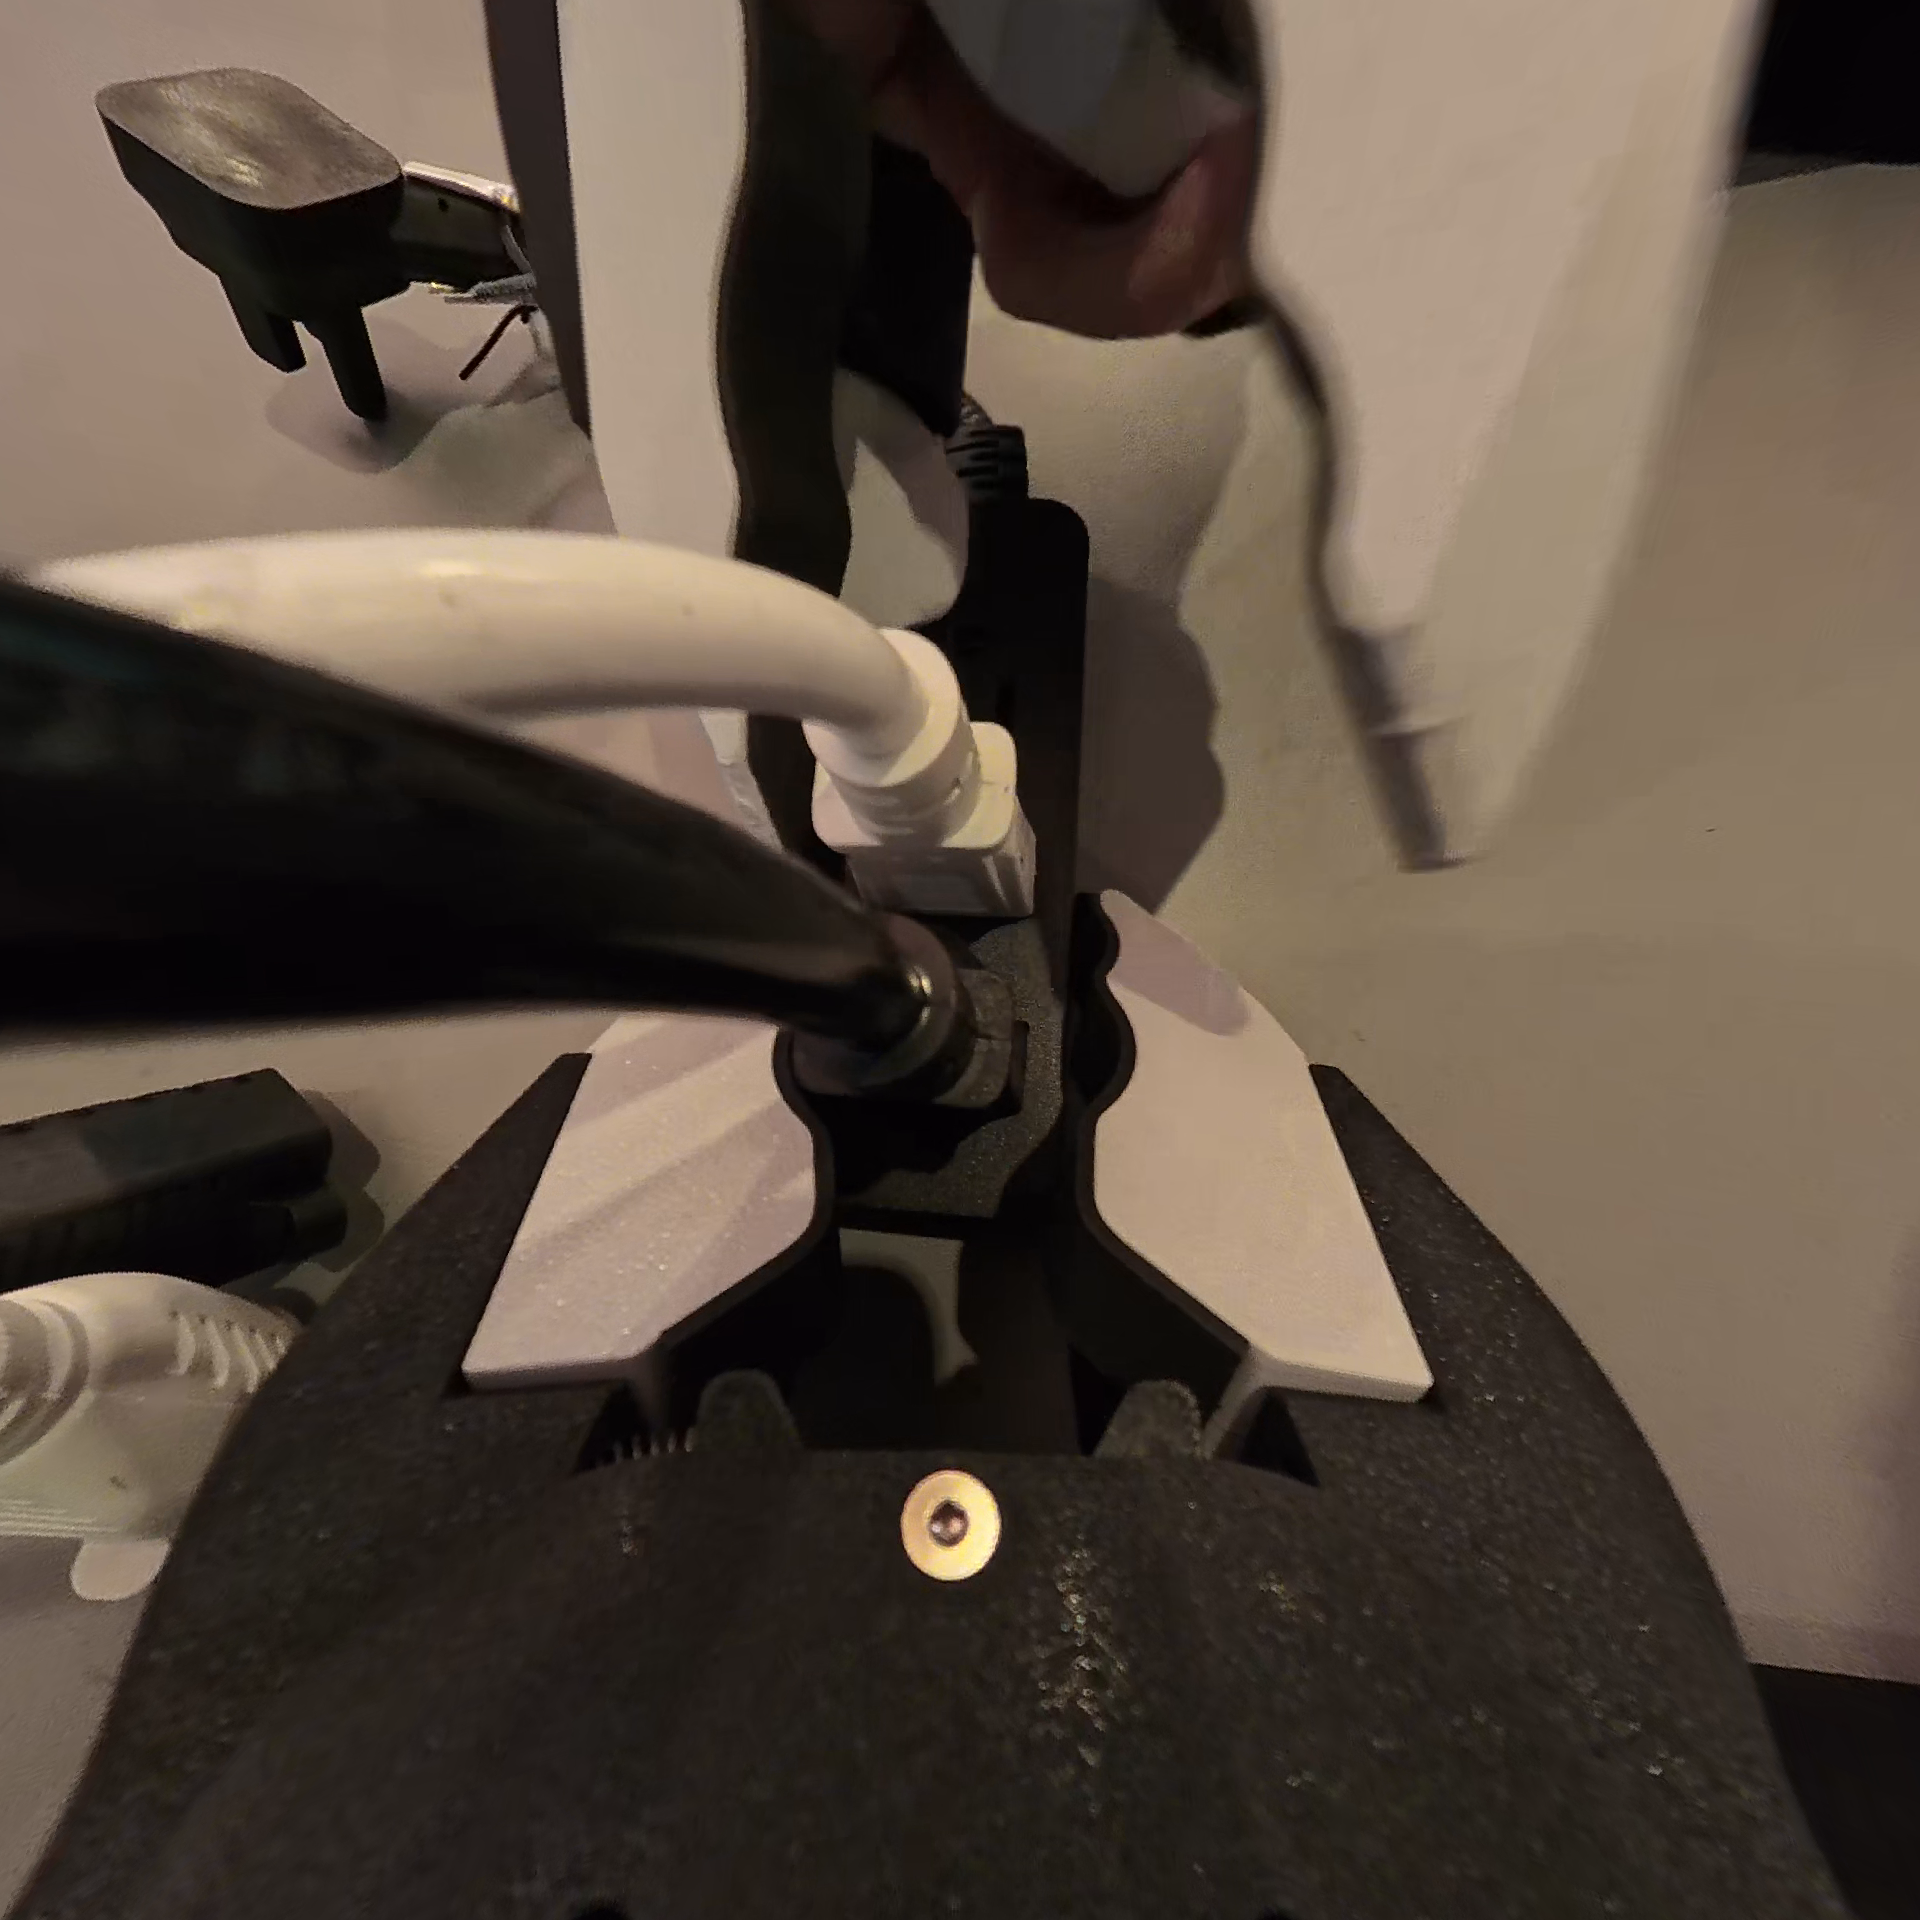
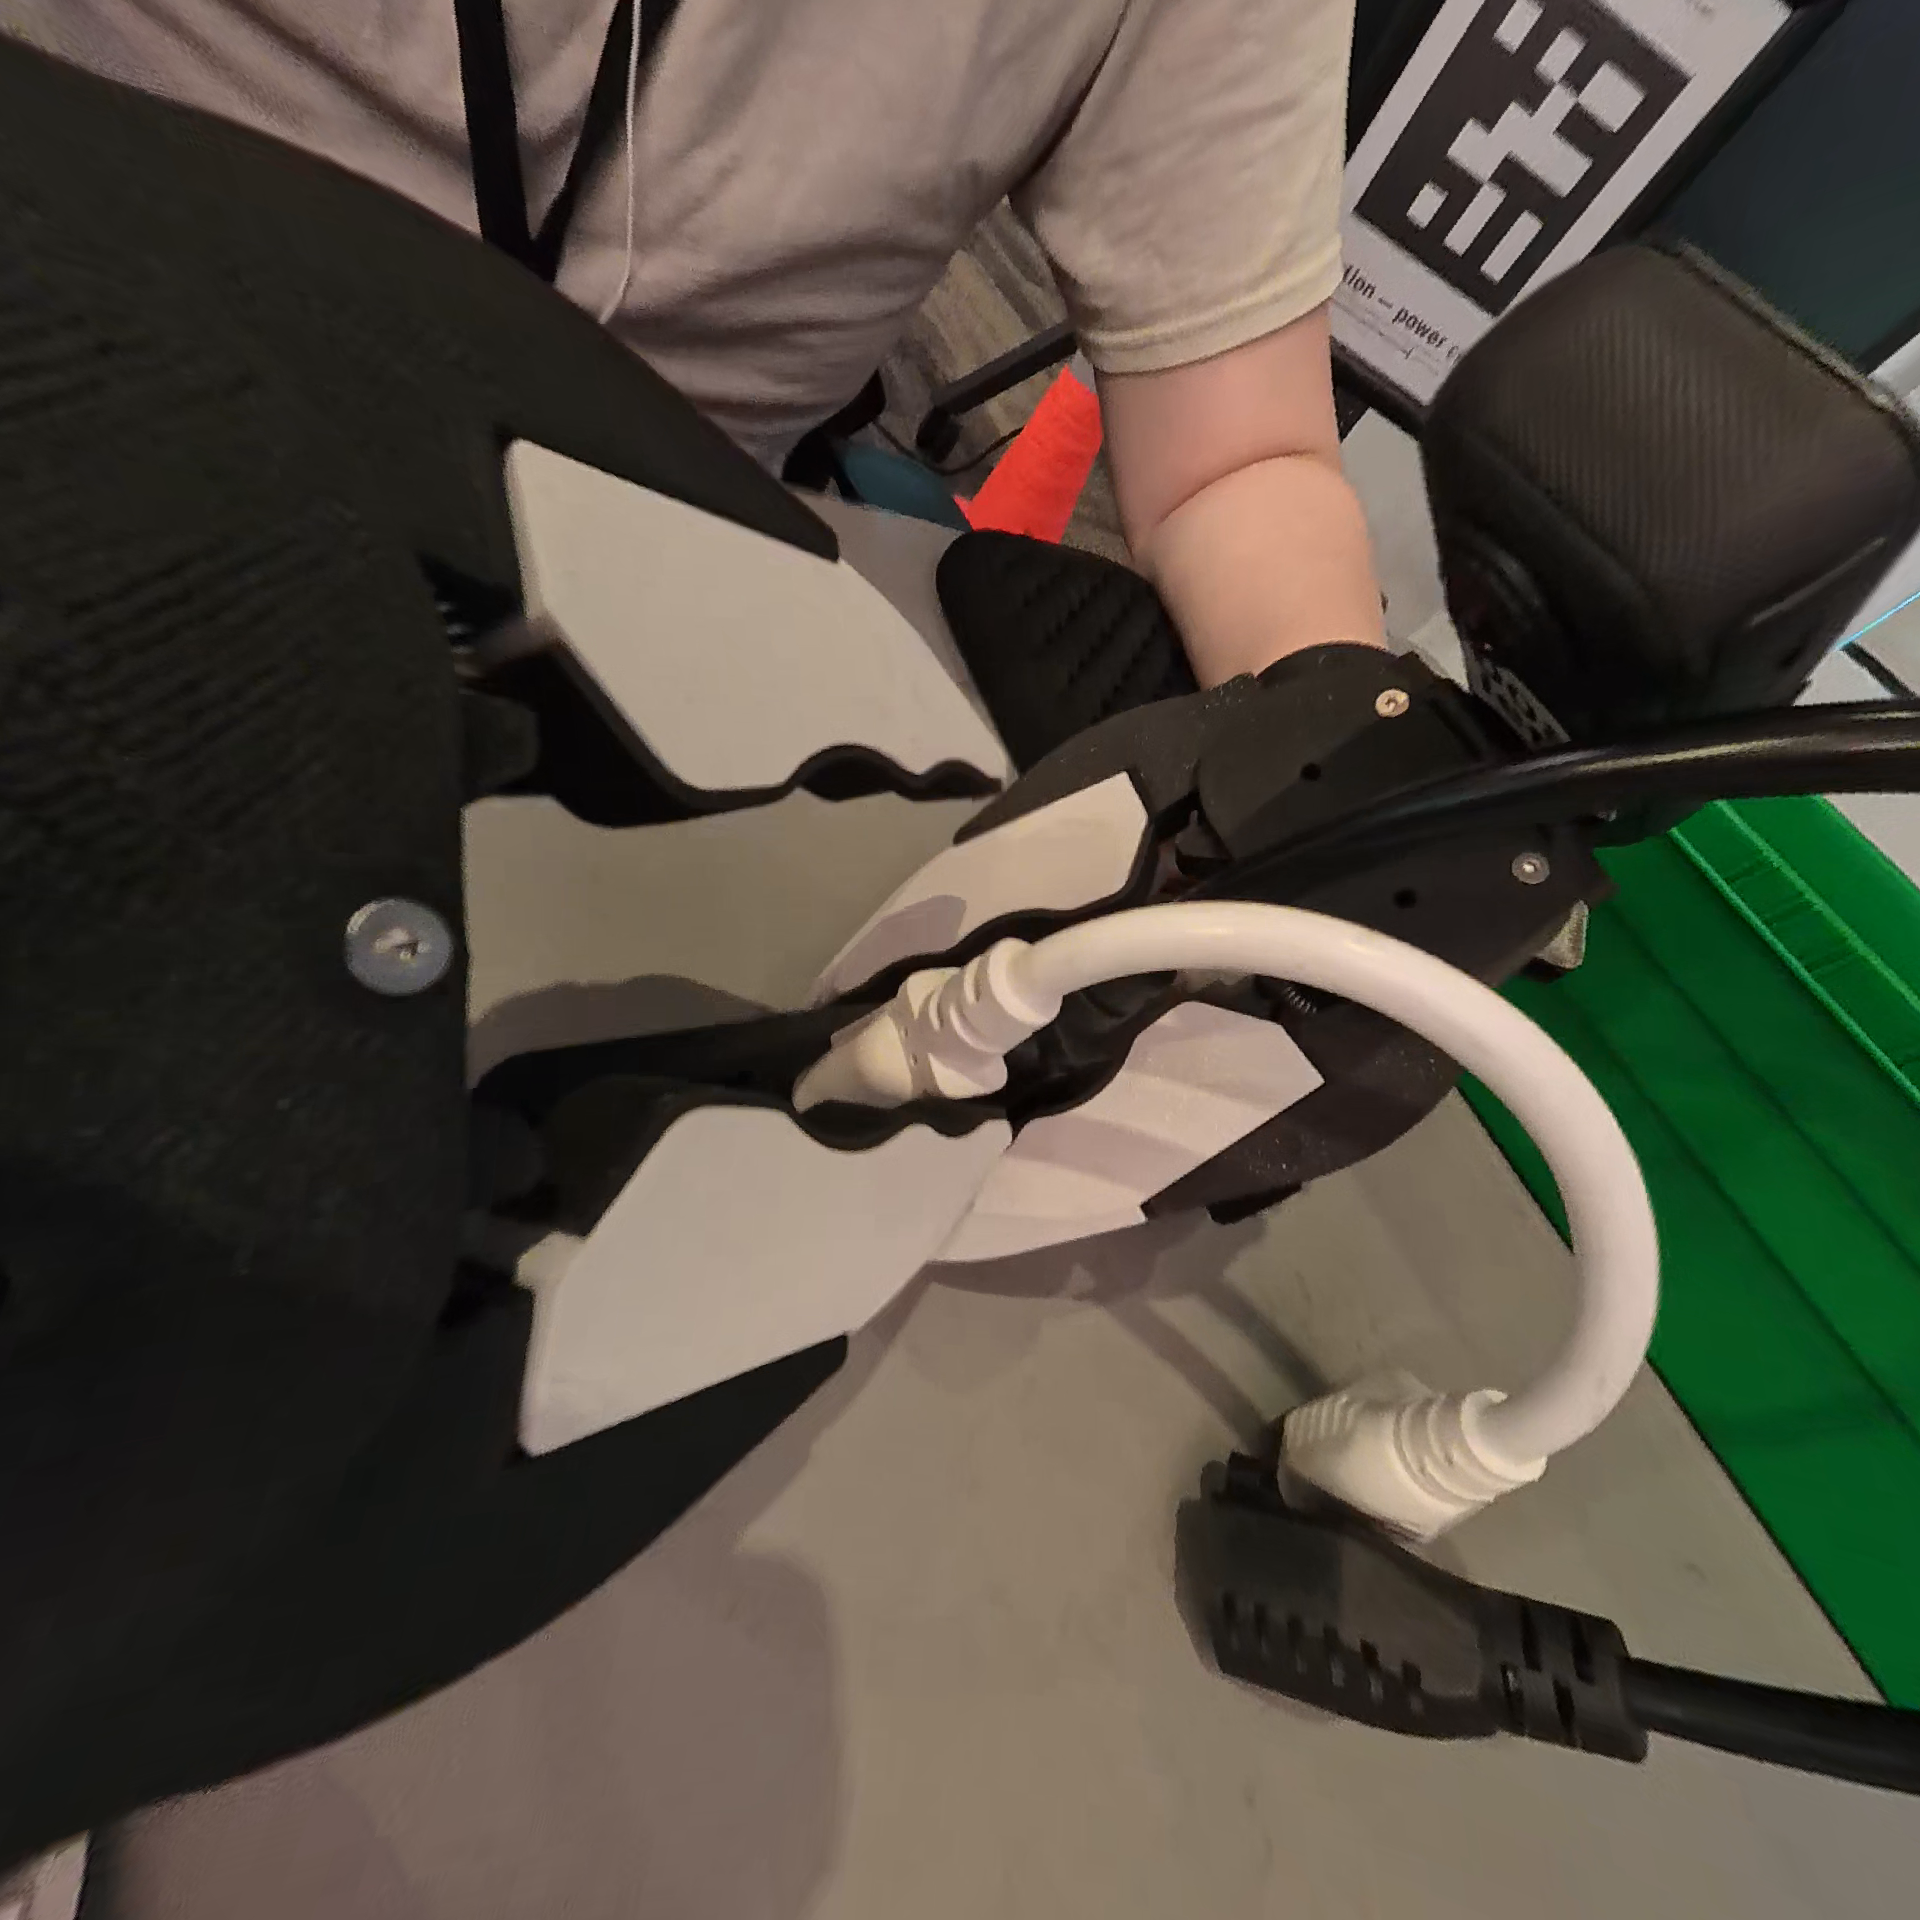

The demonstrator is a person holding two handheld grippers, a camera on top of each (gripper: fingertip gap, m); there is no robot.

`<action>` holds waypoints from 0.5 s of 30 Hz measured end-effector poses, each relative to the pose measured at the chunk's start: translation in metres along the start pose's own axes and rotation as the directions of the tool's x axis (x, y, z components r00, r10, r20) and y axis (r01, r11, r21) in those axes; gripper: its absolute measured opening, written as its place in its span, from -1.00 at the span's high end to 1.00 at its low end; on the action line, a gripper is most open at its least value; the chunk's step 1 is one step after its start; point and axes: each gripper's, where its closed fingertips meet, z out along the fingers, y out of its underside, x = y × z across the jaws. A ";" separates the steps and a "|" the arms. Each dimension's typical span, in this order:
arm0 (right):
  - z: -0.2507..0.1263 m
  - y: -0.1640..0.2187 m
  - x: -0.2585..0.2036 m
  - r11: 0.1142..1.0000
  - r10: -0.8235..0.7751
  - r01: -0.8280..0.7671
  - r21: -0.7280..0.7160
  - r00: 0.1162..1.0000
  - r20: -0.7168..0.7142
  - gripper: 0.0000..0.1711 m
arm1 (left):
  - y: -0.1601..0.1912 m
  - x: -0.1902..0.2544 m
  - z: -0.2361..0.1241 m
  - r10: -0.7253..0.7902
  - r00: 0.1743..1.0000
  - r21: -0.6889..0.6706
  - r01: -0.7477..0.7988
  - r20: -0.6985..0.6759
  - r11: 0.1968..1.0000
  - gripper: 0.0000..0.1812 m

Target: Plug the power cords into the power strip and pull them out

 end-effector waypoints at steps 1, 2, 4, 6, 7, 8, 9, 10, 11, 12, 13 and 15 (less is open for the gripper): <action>-0.001 -0.001 -0.005 0.999 0.041 -0.042 0.001 0.999 0.027 0.22 | 0.000 0.000 0.000 0.000 1.000 0.000 0.000 0.000 1.000 0.50; -0.003 -0.003 -0.008 0.996 0.087 -0.087 0.002 0.995 0.046 0.11 | 0.000 0.000 0.000 0.000 1.000 0.000 0.000 0.000 1.000 0.50; -0.009 -0.005 -0.006 0.986 0.164 -0.164 -0.002 0.986 0.029 0.07 | 0.000 0.000 0.000 0.000 1.000 0.000 0.000 0.000 1.000 0.50; -0.019 -0.010 -0.002 0.974 0.224 -0.224 0.020 0.975 0.014 0.04 | 0.000 0.000 0.000 0.000 1.000 0.000 0.000 0.000 1.000 0.50; -0.025 -0.014 -0.001 0.967 0.252 -0.252 0.046 0.968 0.017 0.03 | 0.000 0.000 0.000 0.000 1.000 0.000 0.000 0.001 1.000 0.50; -0.032 -0.019 0.002 0.957 0.279 -0.279 0.075 0.960 0.014 0.03 | 0.000 -0.001 0.000 0.001 1.000 0.000 -0.001 0.001 1.000 0.50; -0.039 -0.025 0.004 0.947 0.301 -0.301 0.114 0.953 0.017 0.04 | 0.000 -0.001 0.000 0.001 1.000 0.000 -0.001 0.001 1.000 0.50; -0.046 -0.034 0.003 0.933 0.315 -0.319 0.165 0.948 0.052 0.05 | 0.000 -0.001 0.000 0.002 1.000 0.000 -0.002 0.000 1.000 0.50; -0.054 -0.044 -0.002 0.919 0.316 -0.334 0.211 0.942 0.115 0.07 | 0.000 -0.001 0.001 0.002 1.000 0.000 -0.002 0.000 1.000 0.50; -0.062 -0.052 -0.008 0.907 0.305 -0.343 0.245 0.935 0.180 0.07 | 0.000 -0.001 0.001 0.002 1.000 0.000 -0.002 -0.001 1.000 0.50; -0.070 -0.059 -0.011 0.899 0.285 -0.340 0.277 0.933 0.219 0.07 | -0.001 -0.001 0.001 0.002 1.000 0.000 -0.002 -0.001 1.000 0.50; -0.084 -0.073 -0.016 0.887 0.190 -0.275 0.370 0.950 0.249 0.04 | -0.001 -0.001 0.001 0.002 1.000 0.000 -0.002 -0.002 1.000 0.50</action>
